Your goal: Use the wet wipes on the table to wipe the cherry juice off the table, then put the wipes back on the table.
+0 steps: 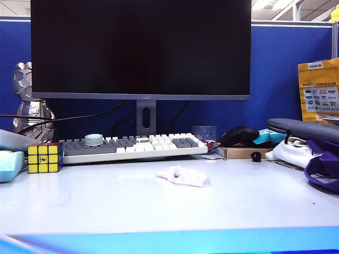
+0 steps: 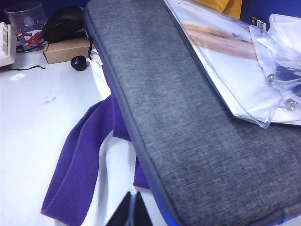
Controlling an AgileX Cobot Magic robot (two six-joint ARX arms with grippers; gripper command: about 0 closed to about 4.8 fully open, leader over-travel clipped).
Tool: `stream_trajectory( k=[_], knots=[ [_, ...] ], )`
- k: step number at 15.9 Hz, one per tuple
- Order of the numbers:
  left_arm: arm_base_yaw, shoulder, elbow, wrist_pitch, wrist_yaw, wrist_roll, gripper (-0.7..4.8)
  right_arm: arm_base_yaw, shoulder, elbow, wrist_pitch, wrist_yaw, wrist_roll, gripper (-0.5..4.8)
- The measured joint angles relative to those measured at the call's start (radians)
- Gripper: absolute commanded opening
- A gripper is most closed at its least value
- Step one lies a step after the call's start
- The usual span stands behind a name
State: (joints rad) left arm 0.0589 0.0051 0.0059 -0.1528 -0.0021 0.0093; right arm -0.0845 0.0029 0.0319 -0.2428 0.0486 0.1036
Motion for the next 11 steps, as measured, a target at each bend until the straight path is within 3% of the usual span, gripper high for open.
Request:
stream_trajectory(
  k=[3, 5, 8, 11],
  knots=[
    [0.0, 0.0, 0.0, 0.075, 0.011, -0.145, 0.26, 0.0, 0.0, 0.0, 0.0, 0.0, 0.0, 0.0],
    [0.0, 0.0, 0.0, 0.097, 0.04, -0.303, 0.25, 0.0, 0.0, 0.0, 0.0, 0.0, 0.0, 0.0],
    [0.0, 0.0, 0.0, 0.138, 0.216, -0.433, 0.26, 0.0, 0.0, 0.0, 0.0, 0.0, 0.0, -0.01],
    [0.0, 0.0, 0.0, 0.178, 0.231, -0.567, 0.21, 0.0, 0.0, 0.0, 0.0, 0.0, 0.0, 0.0]
  ],
)
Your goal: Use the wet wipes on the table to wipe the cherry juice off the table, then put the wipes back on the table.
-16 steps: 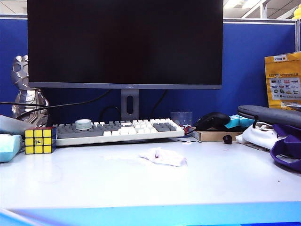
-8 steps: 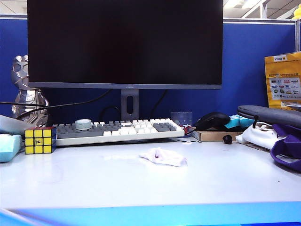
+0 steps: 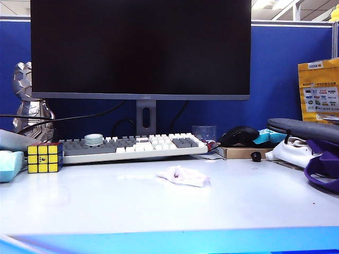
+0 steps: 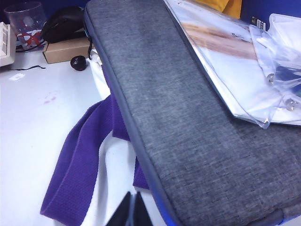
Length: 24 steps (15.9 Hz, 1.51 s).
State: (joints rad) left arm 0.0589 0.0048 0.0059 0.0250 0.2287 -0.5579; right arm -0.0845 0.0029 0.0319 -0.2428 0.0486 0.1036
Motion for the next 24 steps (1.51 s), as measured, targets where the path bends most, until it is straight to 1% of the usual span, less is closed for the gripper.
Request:
stream_trajectory(
  k=[1, 2, 3, 4, 5, 6, 7, 8, 9, 10, 12, 13, 14, 15, 16, 17, 19, 21, 23, 24],
  knots=[
    [0.0, 0.001, 0.026, 0.119, 0.03, -0.083, 0.21, 0.0, 0.0, 0.0, 0.0, 0.0, 0.0, 0.0],
    [0.0, 0.006, 0.074, 0.127, 0.031, -0.1, 0.22, 0.0, 0.0, 0.0, 0.0, 0.0, 0.0, 0.0],
    [0.0, 0.035, 0.15, 0.164, 0.026, -0.101, 0.22, 0.0, 0.0, 0.0, 0.0, 0.0, 0.0, 0.0],
    [0.0, 0.166, 0.267, 0.193, 0.015, -0.042, 0.22, 0.0, 0.0, 0.0, 0.0, 0.0, 0.0, 0.0],
    [0.0, 0.225, 0.304, 0.2, 0.023, -0.018, 0.22, 0.0, 0.0, 0.0, 0.0, 0.0, 0.0, 0.0],
    [0.0, 0.374, 0.389, 0.244, 0.072, 0.028, 0.22, 0.0, 0.0, 0.0, 0.0, 0.0, 0.0, 0.0],
    [0.0, 0.51, 0.471, 0.279, 0.144, 0.061, 0.22, 0.0, 0.0, 0.0, 0.0, 0.0, 0.0, 0.0],
    [-0.005, 0.657, 0.554, 0.297, 0.237, 0.084, 0.22, 0.0, 0.0, 0.0, 0.0, 0.0, 0.0, 0.0],
    [-0.038, 0.797, 0.632, 0.309, 0.303, 0.091, 0.22, 0.0, 0.0, 0.0, 0.0, 0.0, 0.0, 0.0],
    [-0.094, 0.923, 0.703, 0.309, 0.342, 0.098, 0.22, 0.0, 0.0, 0.0, 0.0, 0.0, 0.0, -0.01],
    [-0.253, 1.147, 0.832, 0.294, 0.368, 0.165, 0.22, 0.0, 0.0, 0.0, 0.0, 0.0, 0.0, 0.0],
    [-0.343, 1.306, 0.931, 0.271, 0.358, 0.205, 0.22, 0.0, 0.0, 0.0, 0.0, 0.0, 0.0, 0.0],
    [-0.38, 1.394, 0.978, 0.234, 0.35, 0.222, 0.22, 0.0, 0.0, 0.0, 0.0, 0.001, 0.0, 0.0],
    [-0.426, 1.513, 1.053, 0.192, 0.318, 0.259, 0.22, 0.0, 0.0, 0.0, 0.0, 0.0, 0.0, 0.0],
    [-0.45, 1.58, 1.097, 0.137, 0.305, 0.295, 0.22, 0.0, 0.0, 0.0, 0.0, 0.0, 0.0, 0.0],
    [-0.499, 1.666, 1.165, 0.042, 0.295, 0.355, 0.22, 0.0, 0.0, 0.0, 0.0, 0.0, 0.0, 0.0],
    [-0.546, 1.734, 1.224, -0.047, 0.241, 0.414, 0.22, 0.0, 0.0, 0.0, 0.0, 0.0, 0.0, -0.01],
    [-0.601, 1.788, 1.308, -0.21, 0.139, 0.466, 0.22, 0.0, 0.0, 0.0, 0.0, 0.0, 0.0, 0.0],
    [-0.649, 1.812, 1.323, -0.311, 0.023, 0.545, 0.22, 0.0, 0.0, 0.0, 0.0, 0.0, 0.0, 0.0],
    [-0.676, 1.823, 1.32, -0.326, -0.026, 0.583, 0.22, 0.0, 0.0, 0.0, 0.0, 0.0, 0.0, 0.0]
  ],
)
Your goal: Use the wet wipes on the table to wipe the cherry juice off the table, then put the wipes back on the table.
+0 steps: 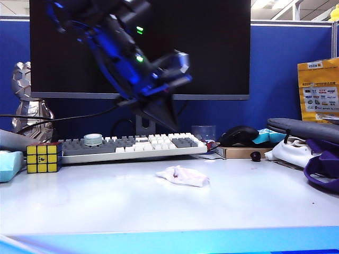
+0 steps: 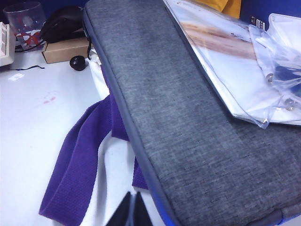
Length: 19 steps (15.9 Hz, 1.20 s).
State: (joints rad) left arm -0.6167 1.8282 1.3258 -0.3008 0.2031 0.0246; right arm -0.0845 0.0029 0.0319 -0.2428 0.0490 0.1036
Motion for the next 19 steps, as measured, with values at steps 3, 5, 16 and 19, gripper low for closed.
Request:
stream_trajectory(
  k=[3, 5, 16, 19],
  knots=[
    [-0.04, 0.046, 0.0, 0.006, -0.018, 0.017, 0.3, 0.0, 0.0, 0.0, 0.0, 0.0, 0.0, 0.0],
    [-0.043, 0.089, 0.0, 0.031, -0.022, 0.014, 1.12, 0.0, 0.0, 0.0, 0.0, 0.0, 0.0, 0.0],
    [-0.041, 0.201, 0.261, -0.112, -0.045, -0.005, 1.88, 0.0, 0.0, 0.0, 0.0, 0.0, 0.0, 0.0],
    [-0.041, 0.217, 0.273, -0.195, -0.047, -0.007, 4.45, 0.0, 0.0, 0.0, 0.0, 0.0, 0.0, 0.0]
  ],
)
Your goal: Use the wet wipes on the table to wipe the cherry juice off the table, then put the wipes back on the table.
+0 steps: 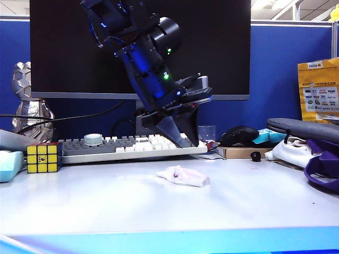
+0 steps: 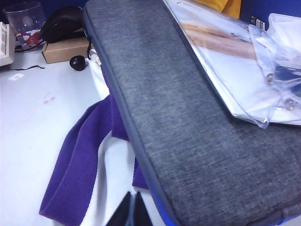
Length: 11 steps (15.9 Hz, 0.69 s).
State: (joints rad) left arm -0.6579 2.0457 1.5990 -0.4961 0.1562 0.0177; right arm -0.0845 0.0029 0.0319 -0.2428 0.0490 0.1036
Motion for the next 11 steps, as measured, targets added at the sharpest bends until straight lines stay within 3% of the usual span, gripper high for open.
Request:
stream_trajectory(
  k=[1, 7, 11],
  knots=[
    [0.001, 0.0, 0.0, -0.01, 0.0, -0.004, 4.79, 0.0, 0.0, 0.0, 0.0, 0.0, 0.0, 0.0],
    [0.0, 0.0, 0.0, 0.025, -0.009, -0.004, 4.79, 0.0, 0.0, 0.0, 0.0, 0.0, 0.0, 0.0],
    [-0.004, 0.0, 0.0, -0.027, -0.011, -0.009, 4.79, 0.0, 0.0, 0.0, 0.0, 0.0, 0.0, 0.0]
  ],
)
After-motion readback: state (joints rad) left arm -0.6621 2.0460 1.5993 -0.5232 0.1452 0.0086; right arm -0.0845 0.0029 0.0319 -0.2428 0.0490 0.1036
